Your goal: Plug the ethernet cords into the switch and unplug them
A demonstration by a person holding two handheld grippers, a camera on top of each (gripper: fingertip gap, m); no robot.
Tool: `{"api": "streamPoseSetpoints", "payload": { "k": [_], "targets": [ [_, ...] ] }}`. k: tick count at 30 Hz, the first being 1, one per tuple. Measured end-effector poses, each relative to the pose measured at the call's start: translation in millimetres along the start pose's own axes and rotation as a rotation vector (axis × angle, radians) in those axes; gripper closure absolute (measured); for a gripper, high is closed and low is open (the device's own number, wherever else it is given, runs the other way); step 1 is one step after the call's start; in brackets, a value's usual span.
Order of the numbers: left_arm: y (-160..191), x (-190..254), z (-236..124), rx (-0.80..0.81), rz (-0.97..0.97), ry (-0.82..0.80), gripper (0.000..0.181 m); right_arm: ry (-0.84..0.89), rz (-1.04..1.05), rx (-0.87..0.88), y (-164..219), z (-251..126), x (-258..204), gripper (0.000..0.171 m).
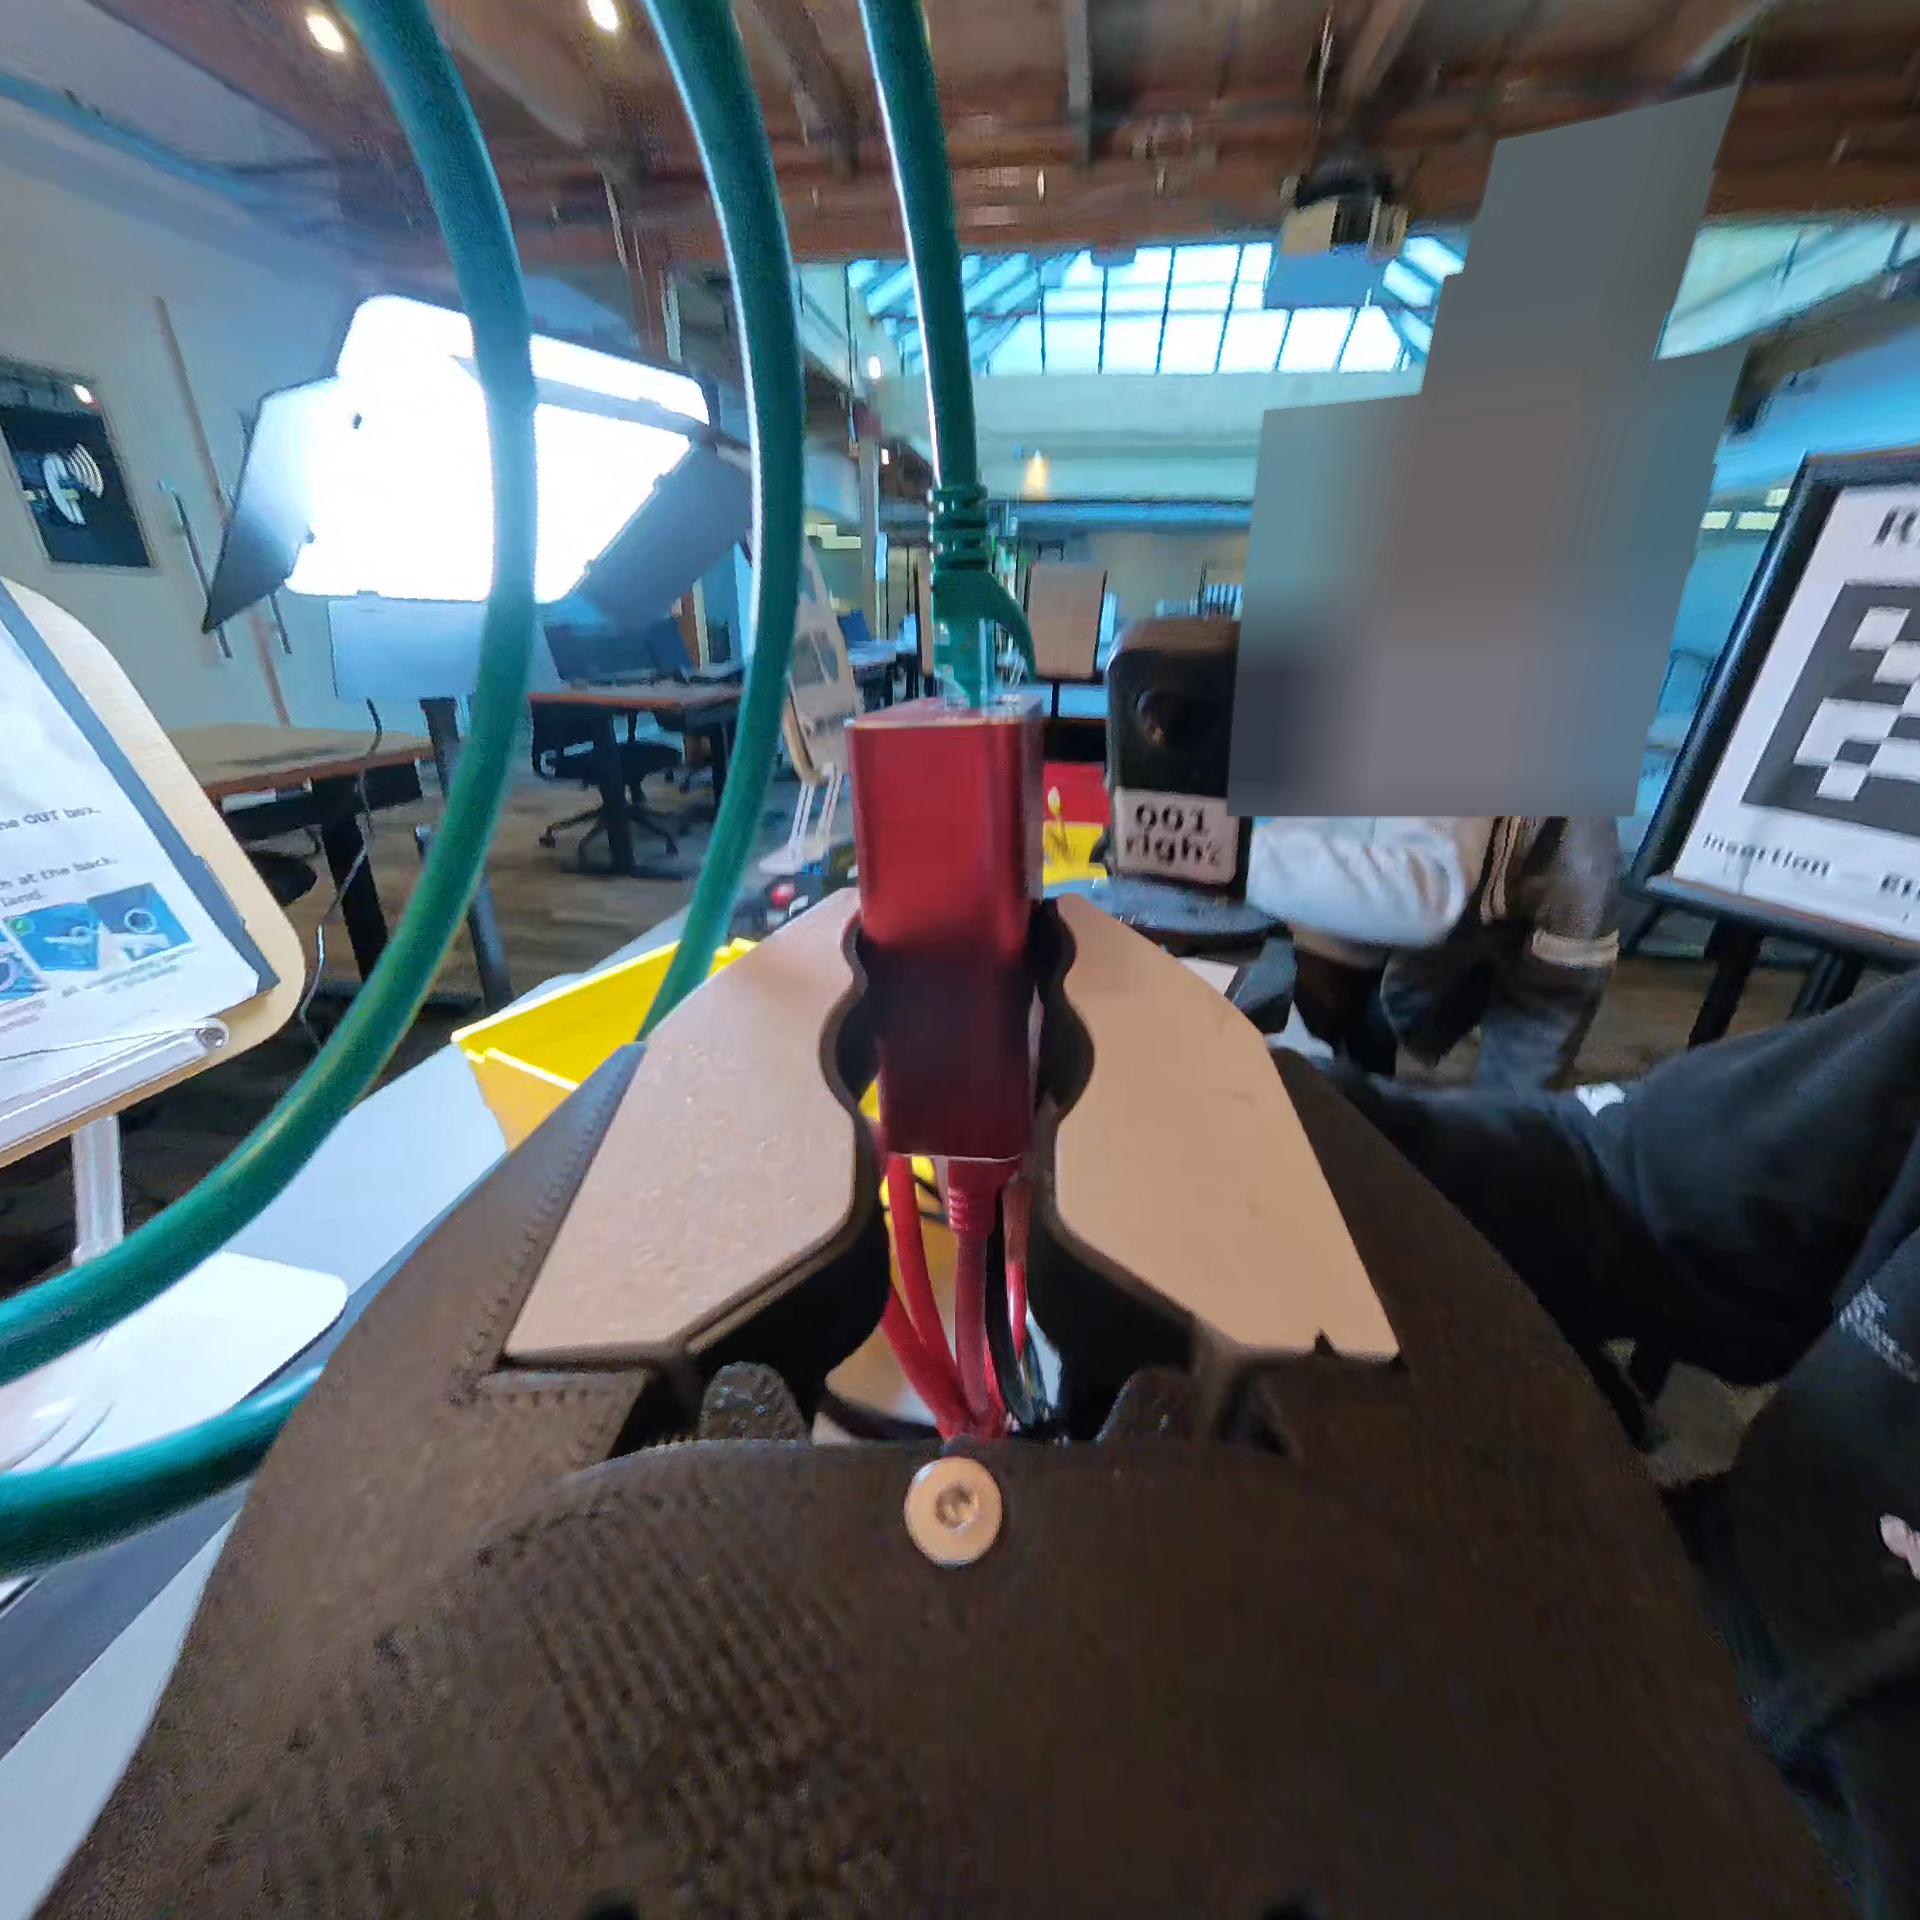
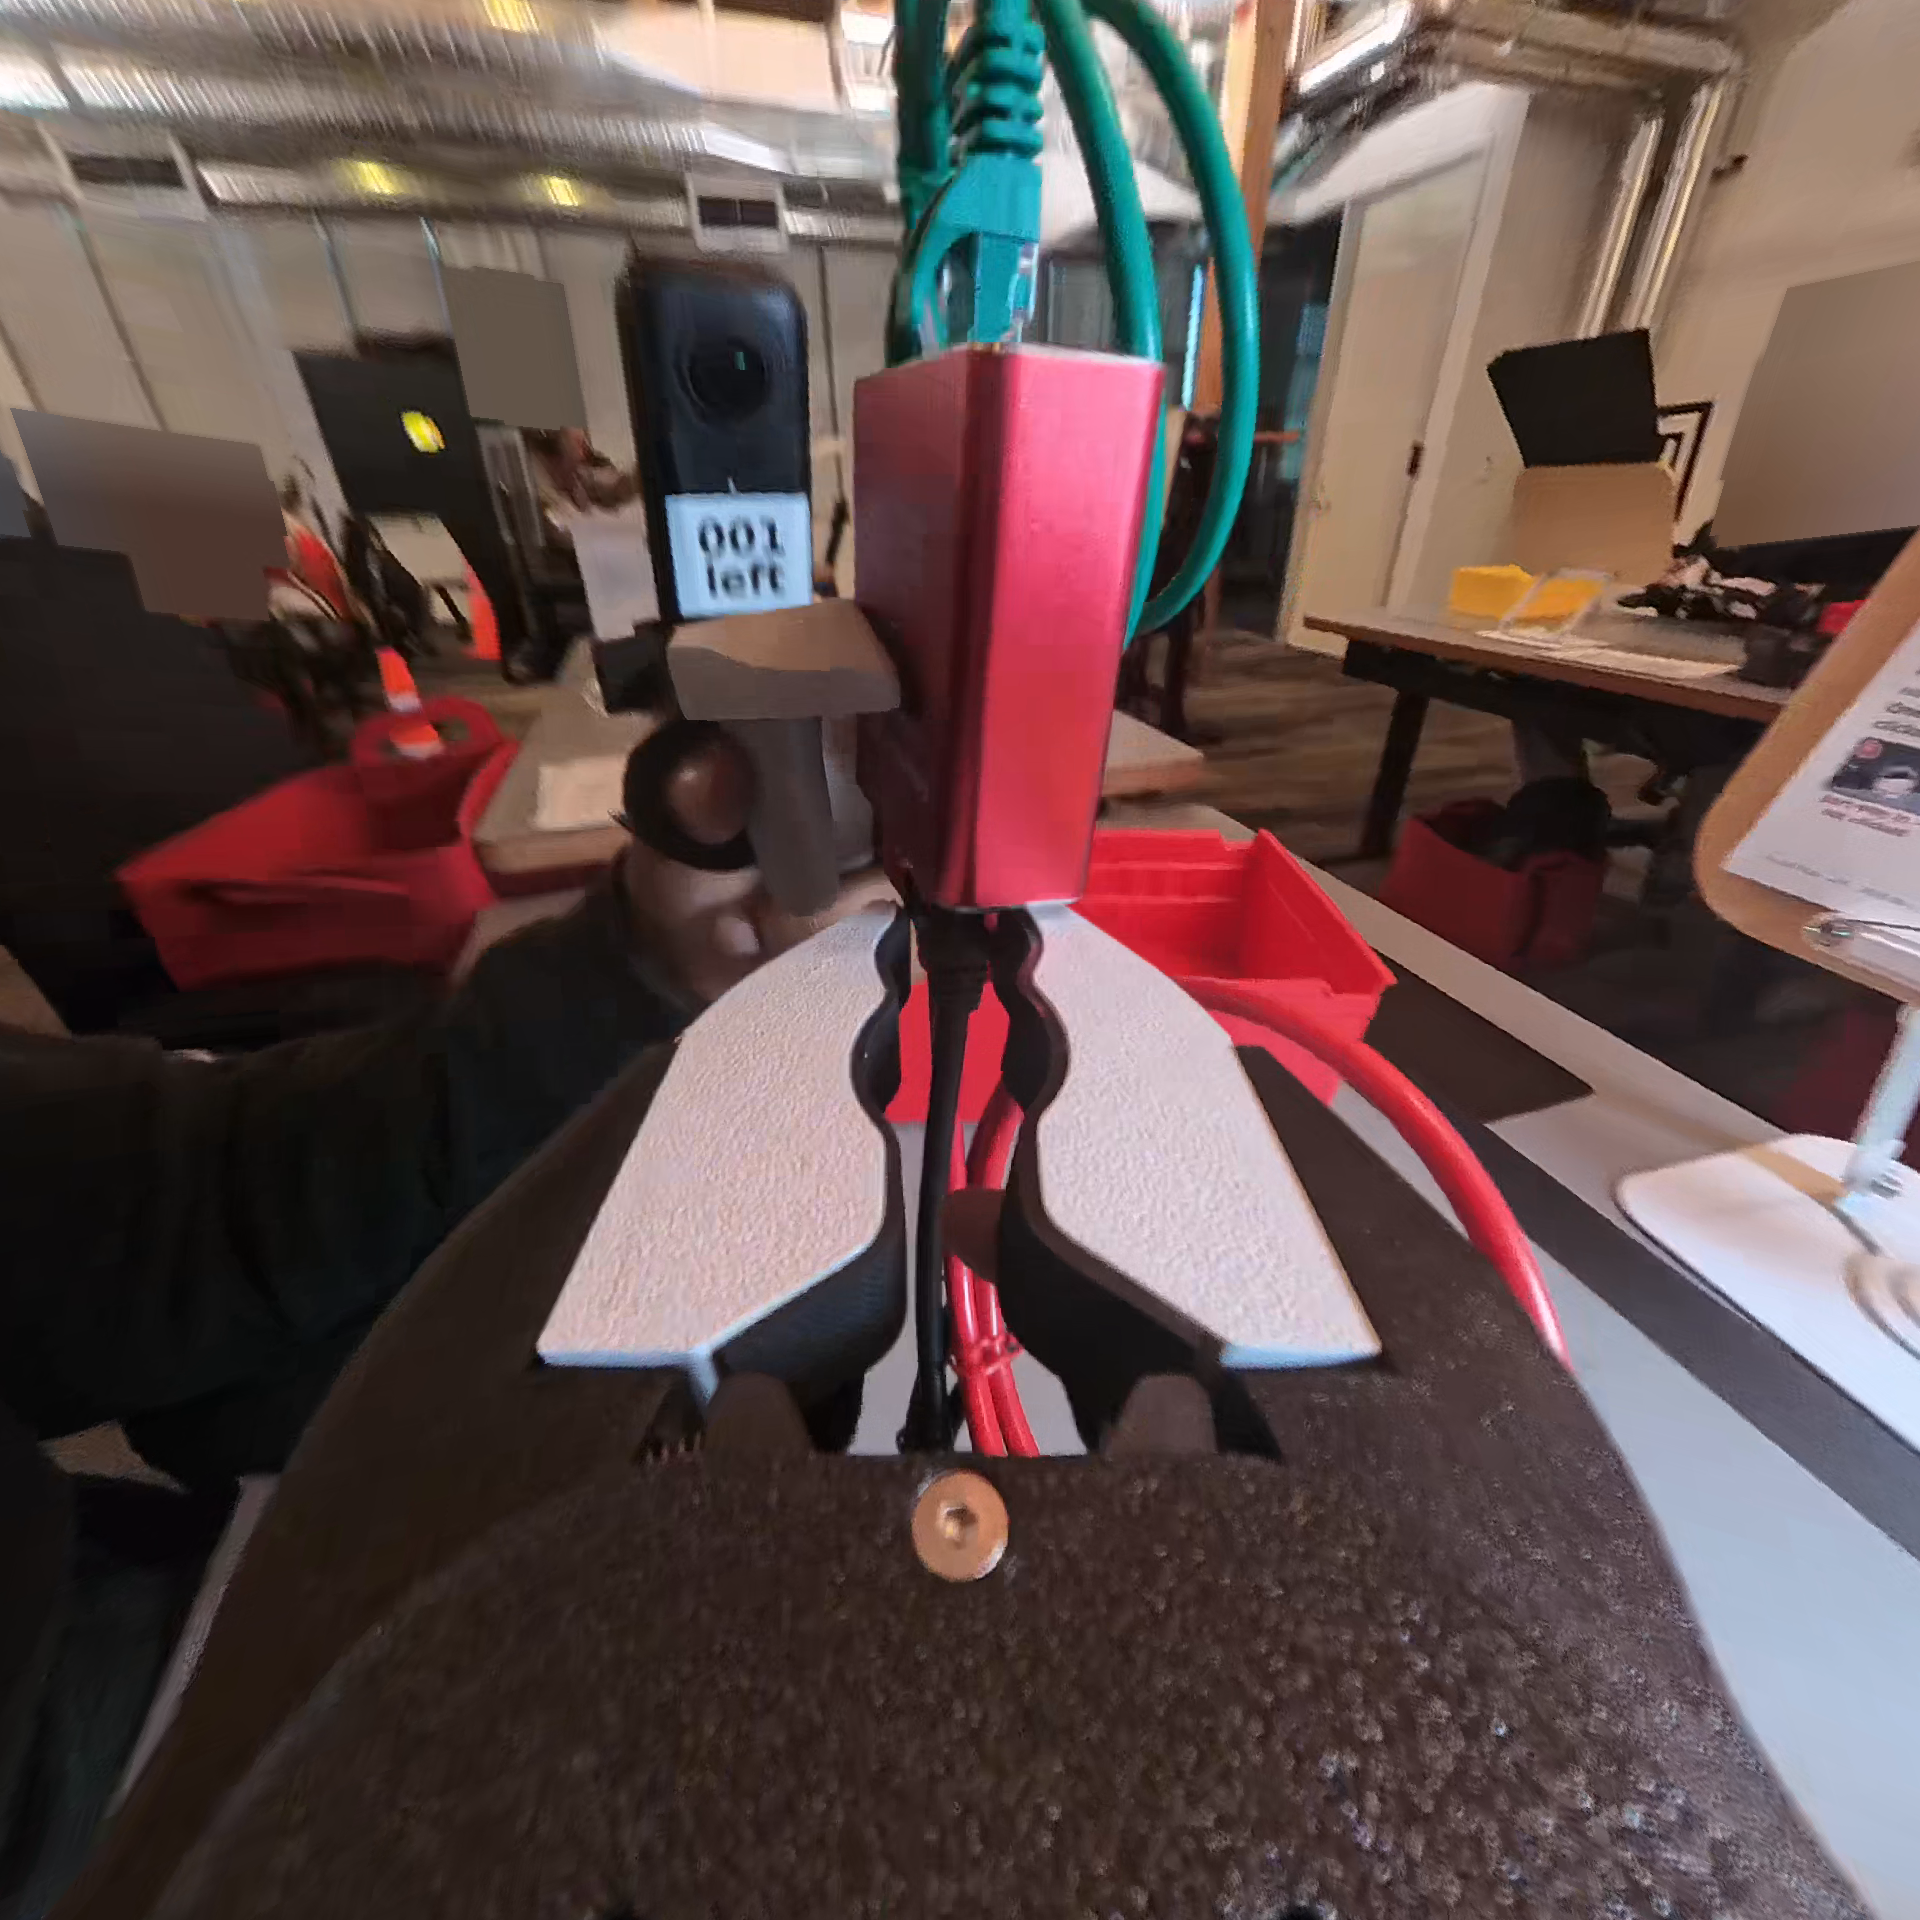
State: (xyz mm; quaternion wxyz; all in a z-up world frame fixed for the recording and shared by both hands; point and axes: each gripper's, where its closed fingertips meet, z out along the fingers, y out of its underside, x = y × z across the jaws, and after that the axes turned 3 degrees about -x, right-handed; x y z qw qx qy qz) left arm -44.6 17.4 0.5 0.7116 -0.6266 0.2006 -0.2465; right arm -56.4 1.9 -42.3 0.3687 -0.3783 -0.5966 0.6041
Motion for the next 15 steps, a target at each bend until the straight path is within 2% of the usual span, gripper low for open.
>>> {"api": "streamPoseSetpoints", "payload": {
  "k": [5, 11, 15],
  "targets": [
    [-8.6, -4.5, 0.8, 0.124, -0.048, -0.01, 0.154, -0.089, 0.195, 0.172, -11.9, -2.9, 2.0, 0.155],
    [-13.5, -2.2, 2.1, 0.173, -0.045, -0.018, 0.154, -0.07, 0.217, 0.199, -16.7, -5.6, 2.9, 0.156],
    [-11.8, 0.6, 3.4, 0.157, 0.009, -0.037, 0.154, -0.083, 0.268, 0.151, -12.9, -4.6, 4.9, 0.156]
  ]
}}
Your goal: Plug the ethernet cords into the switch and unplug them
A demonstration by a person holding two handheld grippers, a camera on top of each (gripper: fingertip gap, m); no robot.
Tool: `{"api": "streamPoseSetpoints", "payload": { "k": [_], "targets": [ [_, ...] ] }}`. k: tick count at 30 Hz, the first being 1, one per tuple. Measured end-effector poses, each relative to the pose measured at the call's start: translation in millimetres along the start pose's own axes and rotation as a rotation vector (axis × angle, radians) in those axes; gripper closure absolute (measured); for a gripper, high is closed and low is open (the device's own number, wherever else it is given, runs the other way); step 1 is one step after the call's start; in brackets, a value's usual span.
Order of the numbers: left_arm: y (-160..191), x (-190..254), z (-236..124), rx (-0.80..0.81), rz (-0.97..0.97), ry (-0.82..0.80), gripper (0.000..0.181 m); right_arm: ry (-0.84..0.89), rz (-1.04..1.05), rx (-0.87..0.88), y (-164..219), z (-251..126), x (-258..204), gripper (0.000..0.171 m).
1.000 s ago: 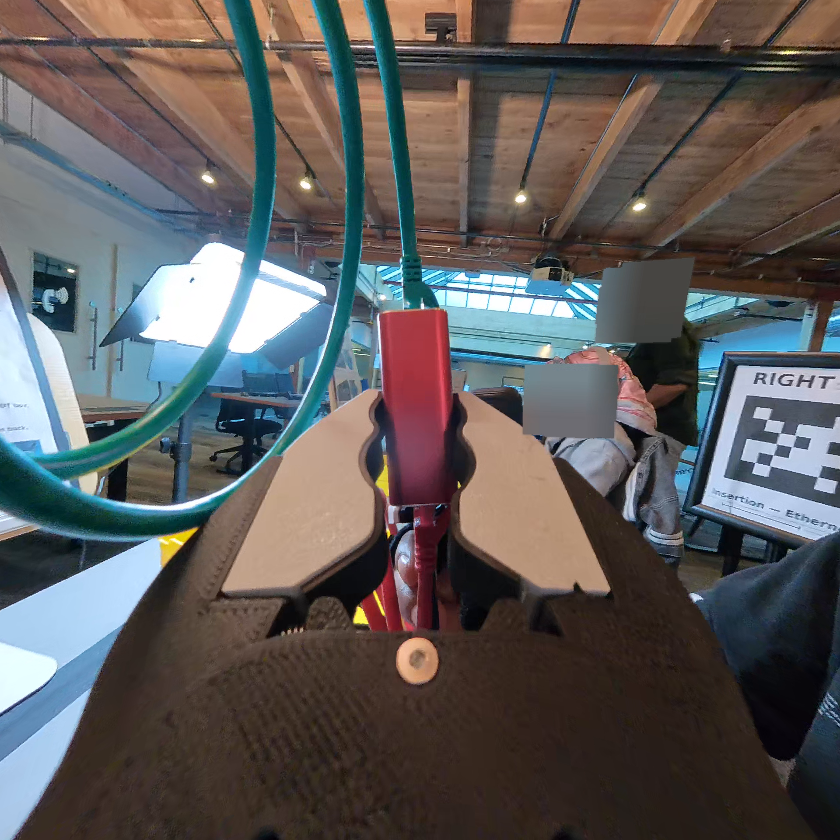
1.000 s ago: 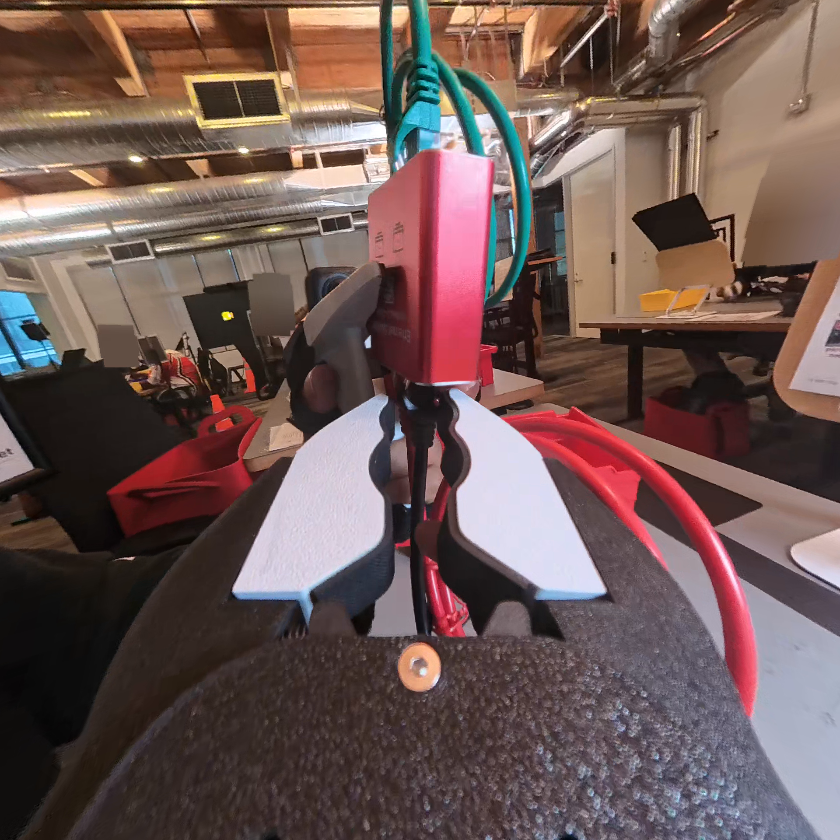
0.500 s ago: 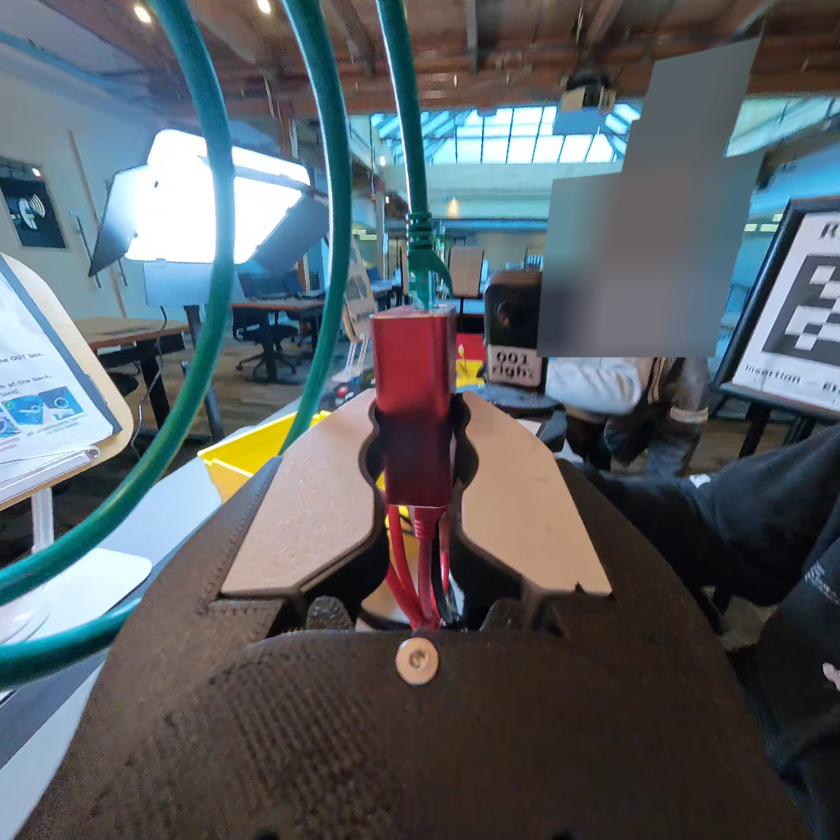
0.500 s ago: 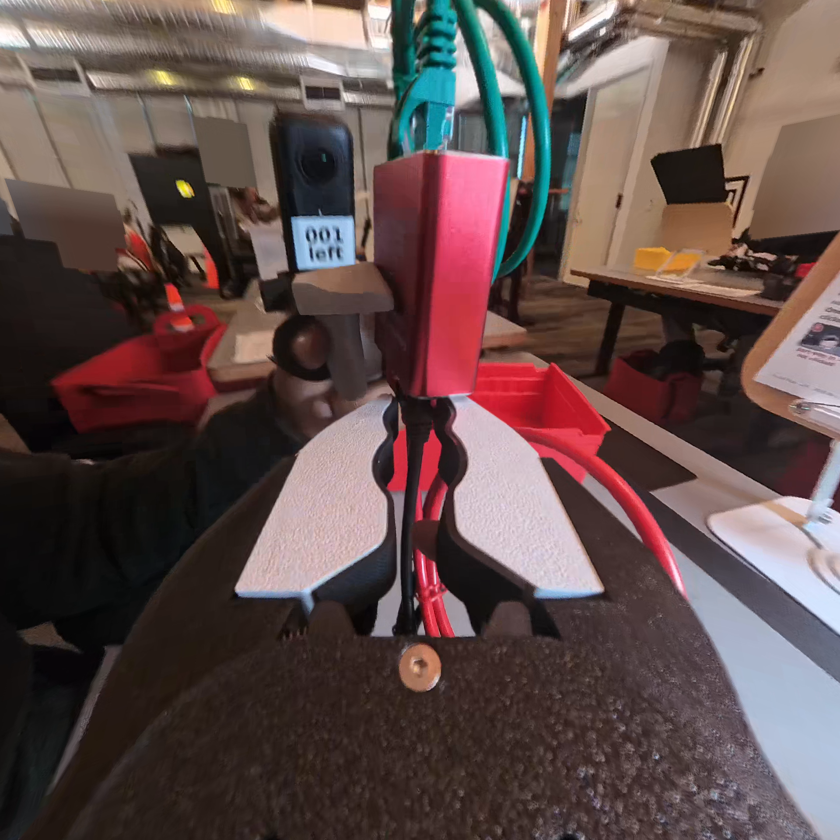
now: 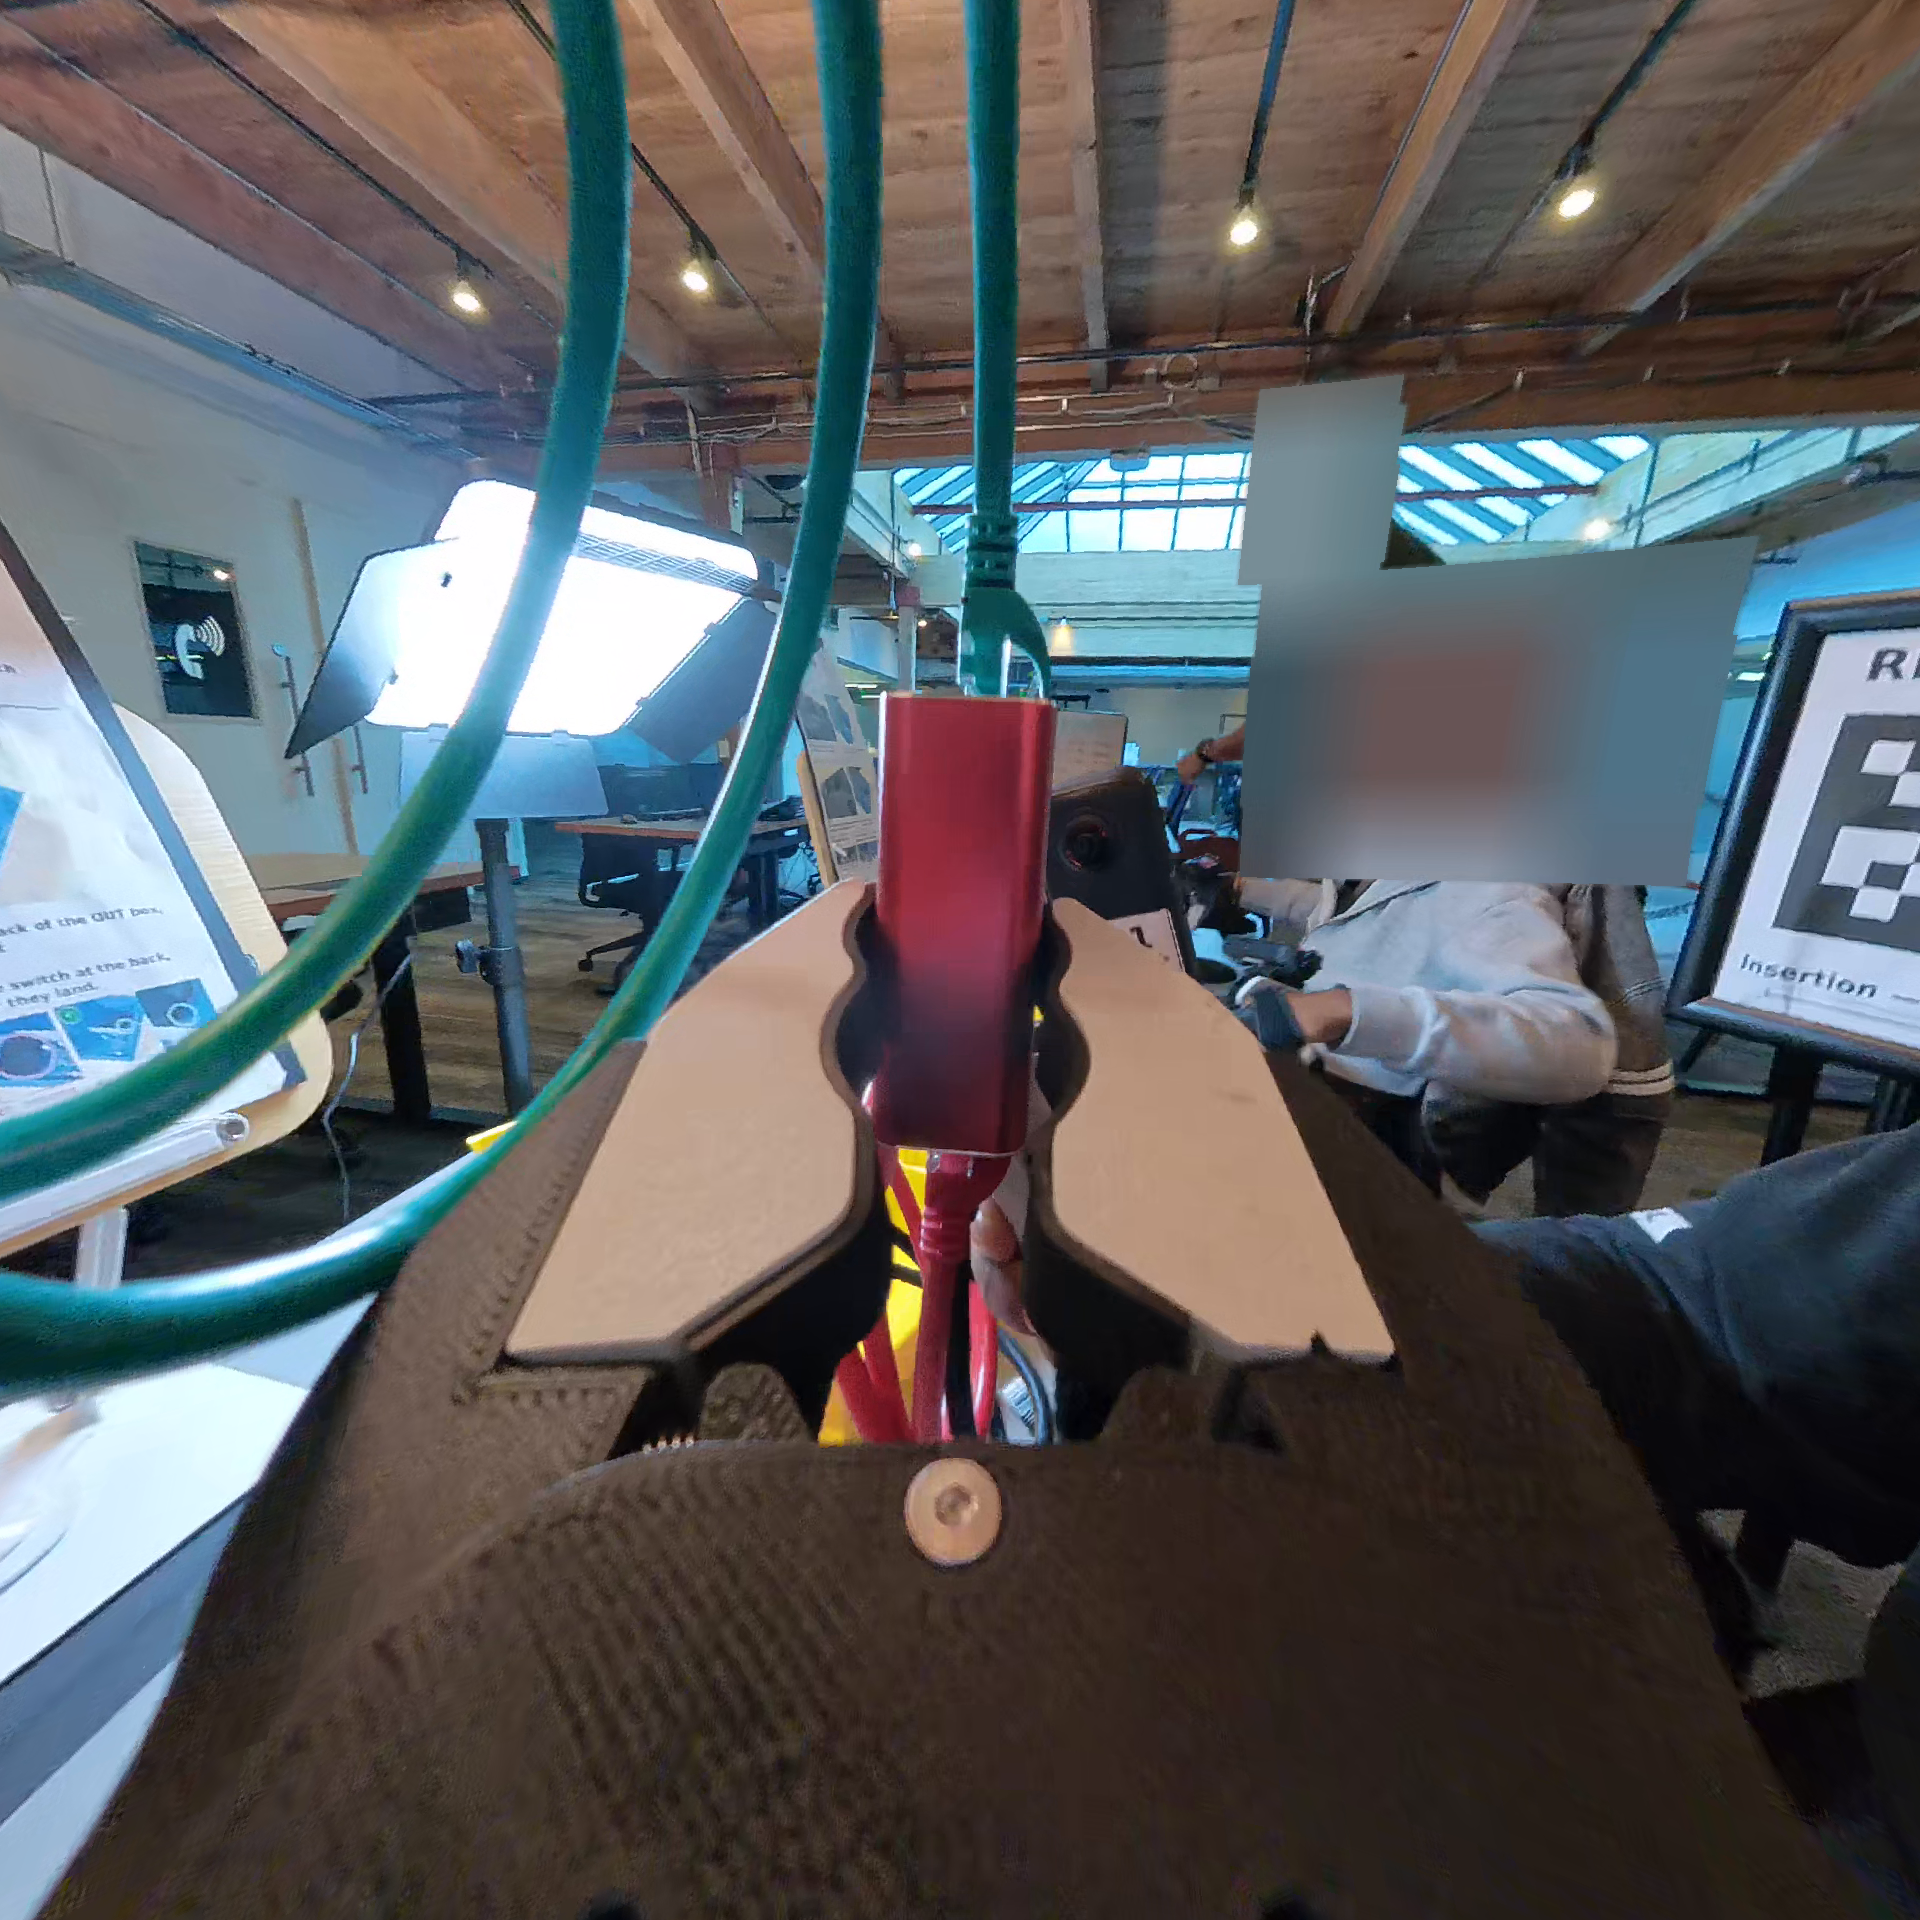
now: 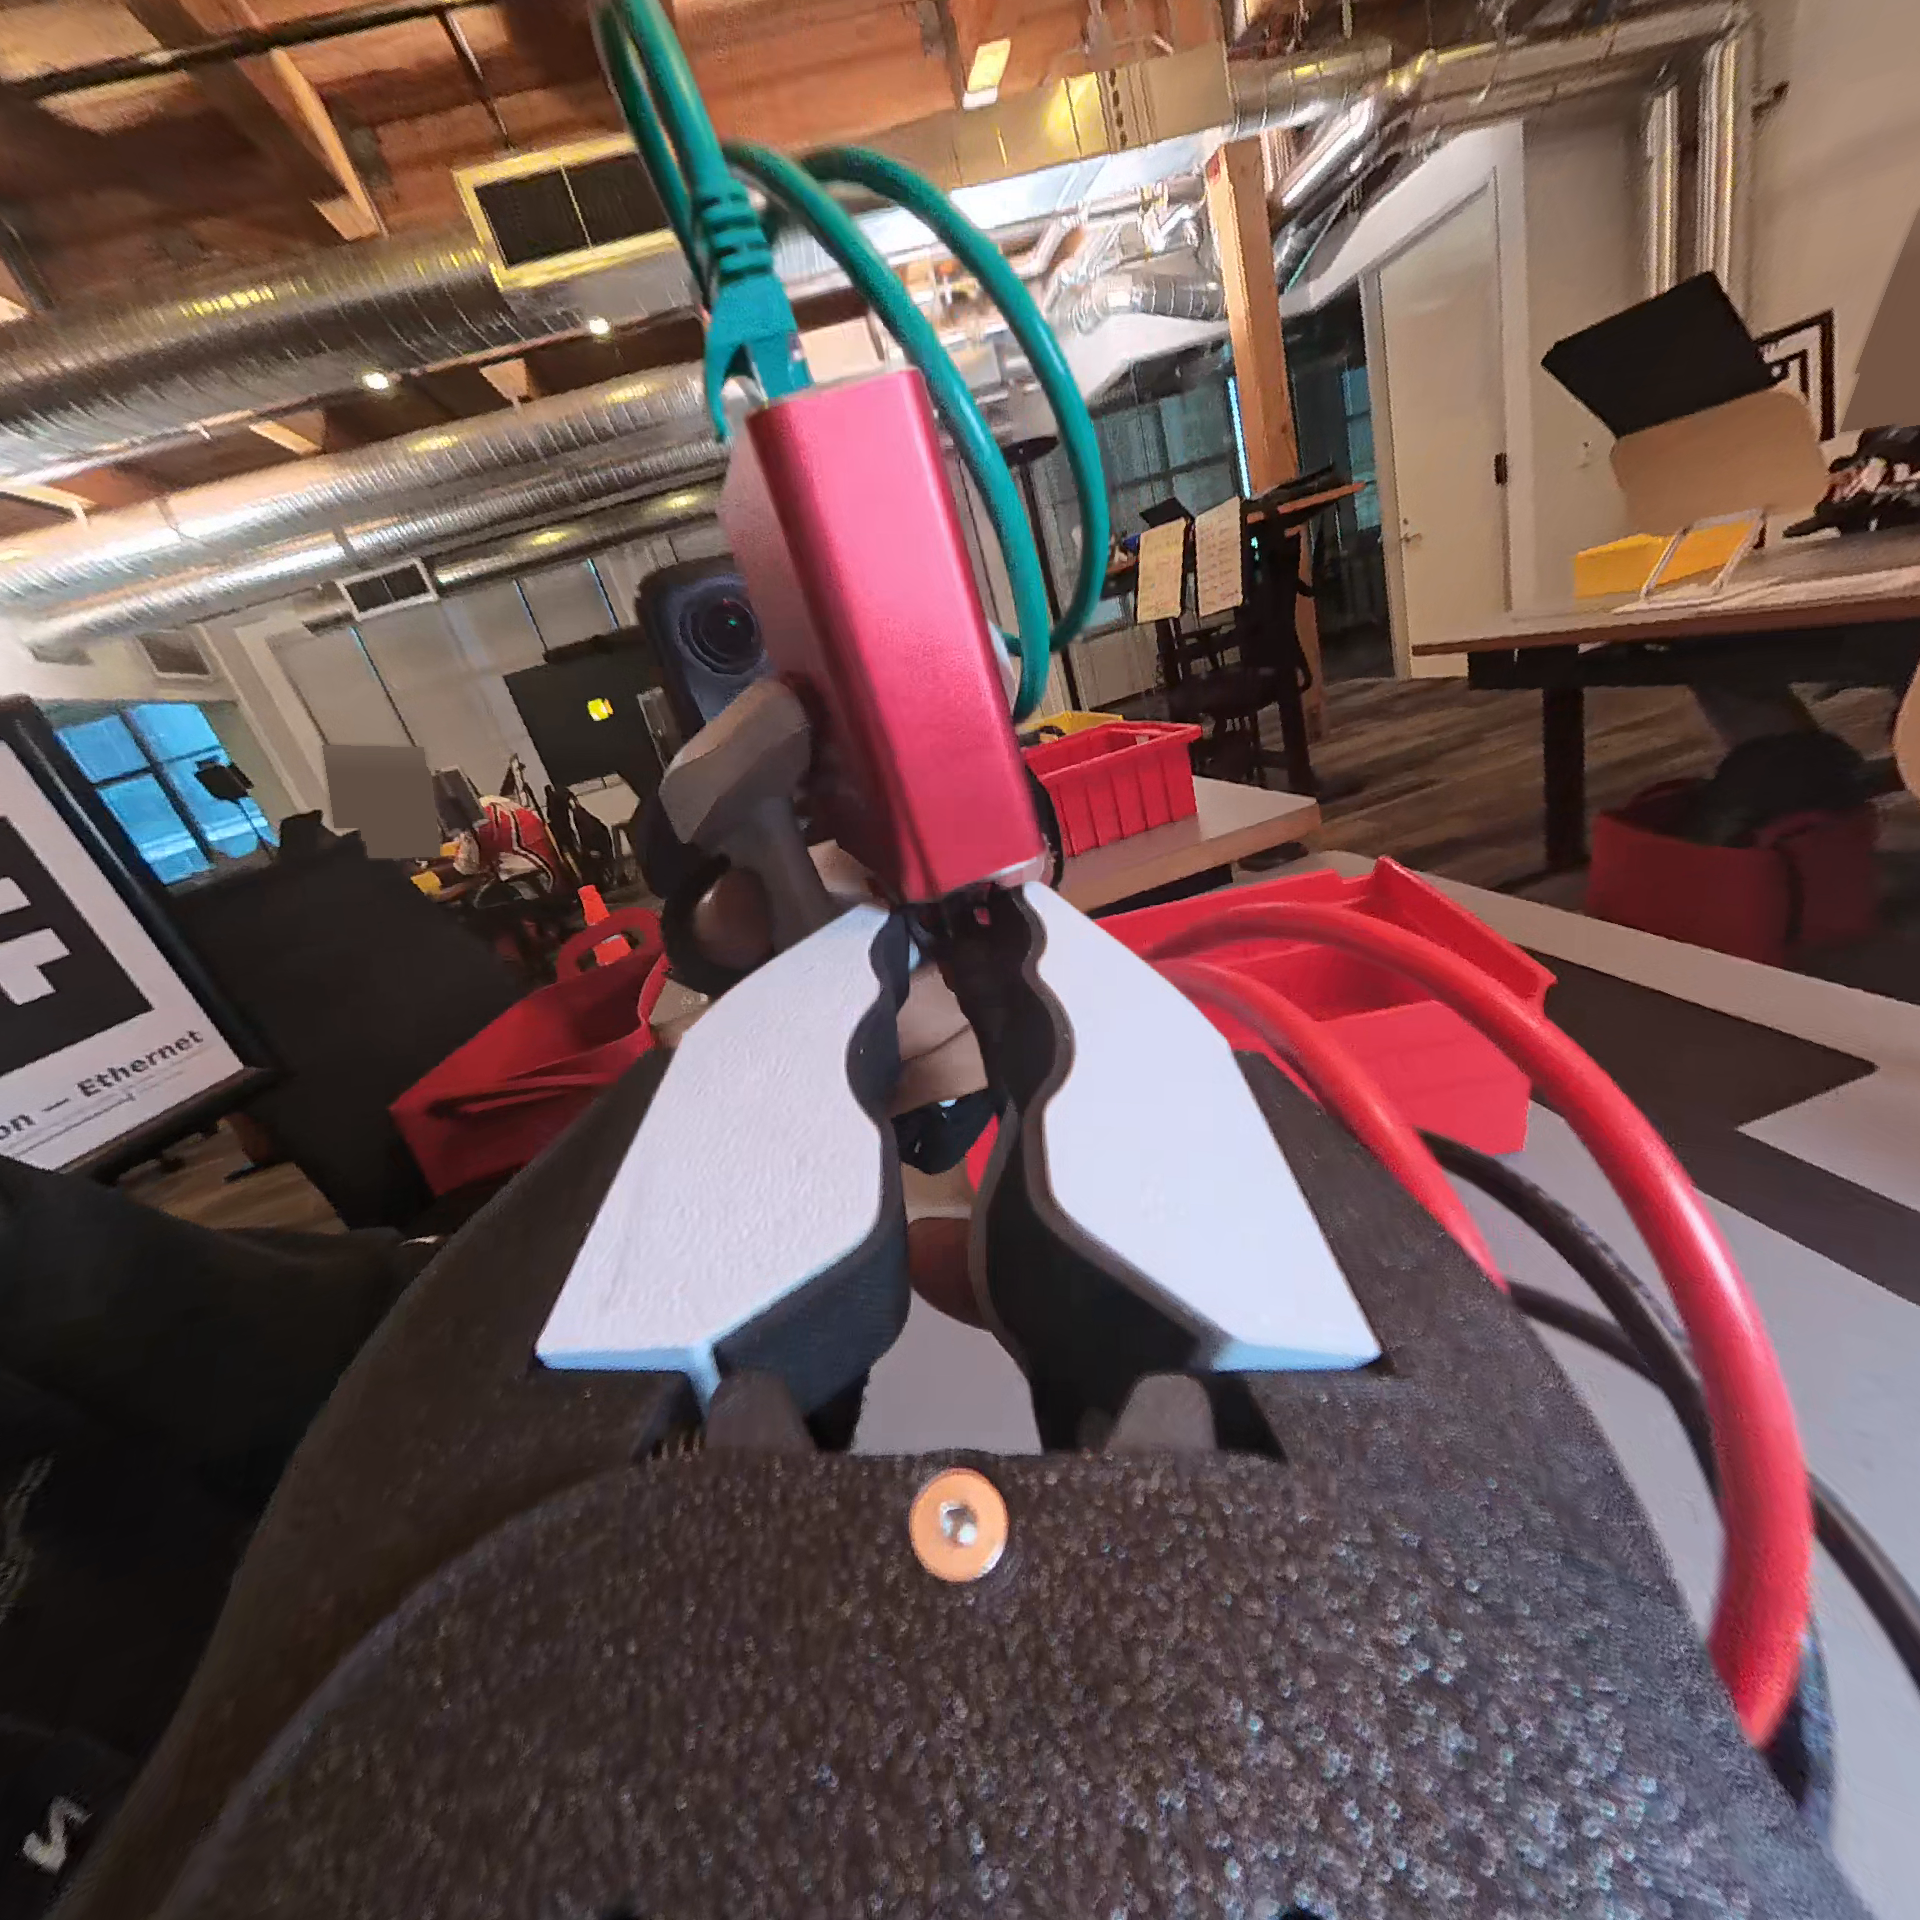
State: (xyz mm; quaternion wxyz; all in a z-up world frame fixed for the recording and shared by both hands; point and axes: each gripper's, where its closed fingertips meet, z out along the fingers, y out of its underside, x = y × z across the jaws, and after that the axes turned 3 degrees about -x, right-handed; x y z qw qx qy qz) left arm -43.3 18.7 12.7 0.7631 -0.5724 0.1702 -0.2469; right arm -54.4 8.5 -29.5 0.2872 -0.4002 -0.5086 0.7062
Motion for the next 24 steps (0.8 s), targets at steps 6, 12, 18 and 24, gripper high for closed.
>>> {"api": "streamPoseSetpoints", "payload": {
  "k": [6, 12, 18, 24],
  "targets": [
    [8.1, -0.6, 1.2, -0.052, 0.096, -0.027, 0.154, 0.013, 0.004, -0.07, 9.2, -0.3, 7.2, 0.156],
    [13.1, 0.5, -0.7, -0.078, 0.144, -0.01, 0.155, 0.012, 0.0, -0.123, 19.9, 2.6, 6.7, 0.156],
    [-27.9, 24.3, -3.1, 0.037, 0.219, 0.025, 0.155, 0.001, 0.026, -0.263, 74.7, 25.0, 8.8, 0.157],
    [-52.9, -26.3, -54.2, 0.075, 0.169, -0.189, 0.154, -0.106, -0.105, -0.327, 47.5, 19.3, -24.6, 0.157]
  ]
}}
